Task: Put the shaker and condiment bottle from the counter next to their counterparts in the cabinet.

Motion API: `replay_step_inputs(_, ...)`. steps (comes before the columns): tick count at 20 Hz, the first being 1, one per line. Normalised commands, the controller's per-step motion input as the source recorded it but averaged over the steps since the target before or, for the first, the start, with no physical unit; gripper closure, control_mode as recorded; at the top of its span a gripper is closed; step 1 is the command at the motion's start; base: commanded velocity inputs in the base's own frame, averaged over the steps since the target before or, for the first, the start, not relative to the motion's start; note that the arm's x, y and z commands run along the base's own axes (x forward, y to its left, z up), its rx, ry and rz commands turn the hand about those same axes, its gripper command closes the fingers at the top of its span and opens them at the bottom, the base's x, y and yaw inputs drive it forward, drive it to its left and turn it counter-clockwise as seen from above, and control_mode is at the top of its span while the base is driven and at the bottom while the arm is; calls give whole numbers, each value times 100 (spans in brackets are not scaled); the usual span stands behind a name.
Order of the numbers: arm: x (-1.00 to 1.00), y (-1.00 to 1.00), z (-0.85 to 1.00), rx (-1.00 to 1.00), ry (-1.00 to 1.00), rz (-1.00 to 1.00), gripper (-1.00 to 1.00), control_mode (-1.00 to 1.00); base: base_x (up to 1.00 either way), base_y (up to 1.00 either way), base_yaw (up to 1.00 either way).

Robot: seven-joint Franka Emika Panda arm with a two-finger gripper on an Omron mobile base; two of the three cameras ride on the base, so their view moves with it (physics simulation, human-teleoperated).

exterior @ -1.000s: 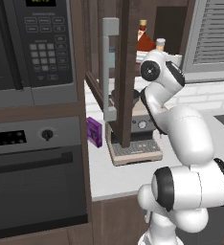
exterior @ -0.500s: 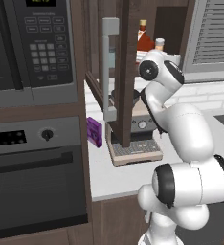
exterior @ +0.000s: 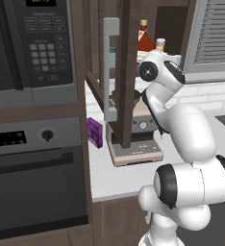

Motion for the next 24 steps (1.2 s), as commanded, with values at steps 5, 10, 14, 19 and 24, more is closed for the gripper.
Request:
replay_step_inputs(5, 1, -1, 0, 0, -1, -1, 100, -100, 0, 0, 0)
replay_step_inputs(10, 7, -1, 0, 0, 0, -2, -100, -100, 0, 0, 0)
replay_step_inputs(14, 5, -6, 0, 0, 0, -3, -100, -100, 0, 0, 0)
replay_step_inputs(19, 7, -6, 0, 0, 0, -3, -100, -100, 0, 0, 0)
replay_step_inputs(24, 2, -3, 0, 0, -1, -3, -100, -100, 0, 0, 0)
